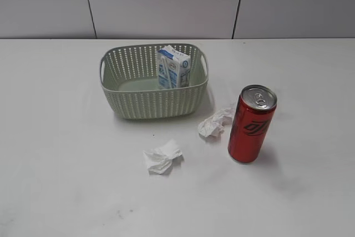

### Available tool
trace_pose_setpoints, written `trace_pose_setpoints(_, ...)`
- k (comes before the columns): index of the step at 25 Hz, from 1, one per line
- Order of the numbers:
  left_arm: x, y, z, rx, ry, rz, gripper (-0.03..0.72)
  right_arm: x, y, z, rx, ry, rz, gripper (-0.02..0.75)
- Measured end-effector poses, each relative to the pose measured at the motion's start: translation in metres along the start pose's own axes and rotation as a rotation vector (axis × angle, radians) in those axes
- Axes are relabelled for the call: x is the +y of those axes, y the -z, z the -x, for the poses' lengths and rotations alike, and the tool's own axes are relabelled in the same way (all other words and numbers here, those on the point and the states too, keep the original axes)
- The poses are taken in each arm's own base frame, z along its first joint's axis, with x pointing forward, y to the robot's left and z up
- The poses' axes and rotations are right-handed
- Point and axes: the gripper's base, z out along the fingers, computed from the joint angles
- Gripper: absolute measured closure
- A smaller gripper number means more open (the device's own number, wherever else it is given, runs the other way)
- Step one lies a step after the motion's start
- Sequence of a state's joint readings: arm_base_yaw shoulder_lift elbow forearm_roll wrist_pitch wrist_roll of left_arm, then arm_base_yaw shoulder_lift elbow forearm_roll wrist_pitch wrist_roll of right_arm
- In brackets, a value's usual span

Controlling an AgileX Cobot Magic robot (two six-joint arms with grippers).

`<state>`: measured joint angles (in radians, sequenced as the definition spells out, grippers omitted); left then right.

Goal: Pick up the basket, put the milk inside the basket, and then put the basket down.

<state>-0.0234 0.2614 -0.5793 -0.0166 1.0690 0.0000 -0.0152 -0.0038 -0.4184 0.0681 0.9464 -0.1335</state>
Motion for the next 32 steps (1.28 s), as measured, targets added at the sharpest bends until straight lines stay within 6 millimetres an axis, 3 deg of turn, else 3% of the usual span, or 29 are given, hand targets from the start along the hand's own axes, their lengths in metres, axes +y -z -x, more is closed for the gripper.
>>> trace_pose_setpoints(11, 0.000, 0.019, -0.032, -0.207, -0.003, -0.002, 0.114, 0.000, 0.000, 0.000, 0.000, 0.000, 0.000, 0.146)
trace_pose_setpoints(32, 0.001, 0.021, -0.034, -0.223, -0.055, -0.034, 0.118, 0.000, 0.000, 0.000, 0.000, -0.005, 0.002, 0.146)
